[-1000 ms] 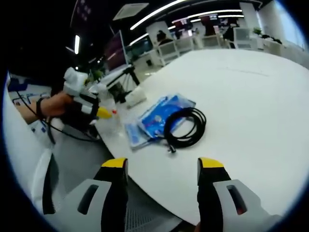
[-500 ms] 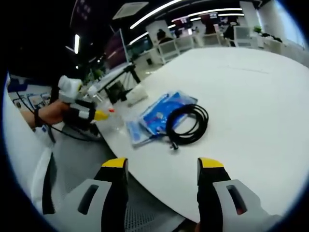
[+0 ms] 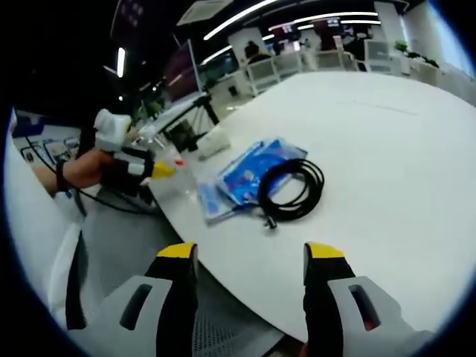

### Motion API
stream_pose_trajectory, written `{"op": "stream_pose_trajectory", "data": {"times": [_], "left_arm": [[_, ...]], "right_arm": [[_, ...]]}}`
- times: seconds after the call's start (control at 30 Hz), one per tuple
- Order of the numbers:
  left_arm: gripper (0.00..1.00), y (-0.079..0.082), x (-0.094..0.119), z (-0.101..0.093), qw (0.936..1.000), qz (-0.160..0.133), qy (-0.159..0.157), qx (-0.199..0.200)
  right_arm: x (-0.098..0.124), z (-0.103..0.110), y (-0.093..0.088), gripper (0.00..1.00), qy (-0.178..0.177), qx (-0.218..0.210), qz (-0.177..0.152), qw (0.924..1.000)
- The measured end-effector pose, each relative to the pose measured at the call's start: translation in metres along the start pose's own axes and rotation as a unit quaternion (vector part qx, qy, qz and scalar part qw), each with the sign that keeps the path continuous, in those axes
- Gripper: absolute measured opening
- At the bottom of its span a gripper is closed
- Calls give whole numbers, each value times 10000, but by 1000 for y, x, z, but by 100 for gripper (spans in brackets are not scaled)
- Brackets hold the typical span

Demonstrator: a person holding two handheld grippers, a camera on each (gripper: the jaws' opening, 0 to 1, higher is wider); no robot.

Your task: Arrange the tabletop items into an orderly group along one side of the table until the central work area is clear of visible clutter.

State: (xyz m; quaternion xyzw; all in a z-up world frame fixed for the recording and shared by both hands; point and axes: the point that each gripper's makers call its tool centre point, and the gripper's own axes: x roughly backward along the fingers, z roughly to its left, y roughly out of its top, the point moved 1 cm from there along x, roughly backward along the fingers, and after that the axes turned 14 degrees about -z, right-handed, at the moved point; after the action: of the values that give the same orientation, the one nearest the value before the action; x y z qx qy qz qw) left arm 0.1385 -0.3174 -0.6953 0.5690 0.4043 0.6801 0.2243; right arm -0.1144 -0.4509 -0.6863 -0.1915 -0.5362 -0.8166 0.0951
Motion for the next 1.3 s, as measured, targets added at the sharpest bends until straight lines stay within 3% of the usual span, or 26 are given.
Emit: {"op": "stream_pose_trajectory", "data": {"times": [0.7, 1.3], "left_arm": [[38, 15, -20, -1, 9999, -143, -25, 64], [38, 56, -75, -7, 9994, -289, -180, 42]], "right_arm": [[1, 0, -1, 56, -65, -32, -12, 10000], [6, -2, 1, 55, -99, -30, 5, 9999]]}}
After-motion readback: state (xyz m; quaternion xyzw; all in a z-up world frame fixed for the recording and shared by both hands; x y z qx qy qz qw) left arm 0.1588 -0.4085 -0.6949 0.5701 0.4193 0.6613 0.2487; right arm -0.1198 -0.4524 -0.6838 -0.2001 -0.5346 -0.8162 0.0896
